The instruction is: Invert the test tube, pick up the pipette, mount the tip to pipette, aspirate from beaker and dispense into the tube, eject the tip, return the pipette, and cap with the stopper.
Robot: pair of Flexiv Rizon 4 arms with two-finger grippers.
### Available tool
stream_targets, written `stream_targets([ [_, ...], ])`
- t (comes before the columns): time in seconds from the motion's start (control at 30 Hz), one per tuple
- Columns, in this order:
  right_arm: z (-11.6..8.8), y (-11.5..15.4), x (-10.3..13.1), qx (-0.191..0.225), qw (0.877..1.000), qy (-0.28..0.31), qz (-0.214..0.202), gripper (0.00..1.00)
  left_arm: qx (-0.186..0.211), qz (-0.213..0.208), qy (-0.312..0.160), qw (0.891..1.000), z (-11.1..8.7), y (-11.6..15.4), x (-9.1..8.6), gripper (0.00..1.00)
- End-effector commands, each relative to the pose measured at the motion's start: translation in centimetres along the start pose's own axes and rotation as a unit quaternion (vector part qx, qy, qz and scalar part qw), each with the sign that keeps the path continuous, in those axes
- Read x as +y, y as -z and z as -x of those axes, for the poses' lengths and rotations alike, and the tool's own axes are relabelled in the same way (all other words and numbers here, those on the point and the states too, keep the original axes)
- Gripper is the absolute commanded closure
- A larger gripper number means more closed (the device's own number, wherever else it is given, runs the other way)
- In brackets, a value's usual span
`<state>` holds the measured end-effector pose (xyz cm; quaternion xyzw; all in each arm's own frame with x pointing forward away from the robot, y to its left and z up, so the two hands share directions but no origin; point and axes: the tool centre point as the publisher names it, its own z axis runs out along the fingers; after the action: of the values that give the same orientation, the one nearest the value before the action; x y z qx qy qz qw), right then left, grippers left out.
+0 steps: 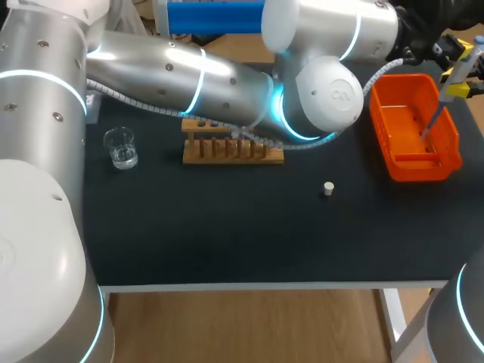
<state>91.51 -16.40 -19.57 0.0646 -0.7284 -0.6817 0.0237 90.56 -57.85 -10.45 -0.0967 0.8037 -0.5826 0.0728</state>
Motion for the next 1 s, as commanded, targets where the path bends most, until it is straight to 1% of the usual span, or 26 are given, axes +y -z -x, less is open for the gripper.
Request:
stream_targets([
  [0.03, 0.0, 0.0, 0.3, 0.001, 1.0, 0.0, -0.002, 1.0, 0.011, -0.024, -0.001, 1.0, 0.5, -0.6, 0.7, 1.0],
  [0.6, 0.0, 0.0, 0.3, 0.001, 1.0, 0.0, -0.002, 1.0, 0.001, -0.013, -0.015, 1.0, 0.4, -0.7, 1.4, 1.0],
  [1.0, 0.0, 0.0, 0.3, 0.001, 1.0, 0.0, -0.002, 1.0, 0.0, -0.007, -0.022, 1.0, 0.5, -1.5, 2.0, 1.0],
])
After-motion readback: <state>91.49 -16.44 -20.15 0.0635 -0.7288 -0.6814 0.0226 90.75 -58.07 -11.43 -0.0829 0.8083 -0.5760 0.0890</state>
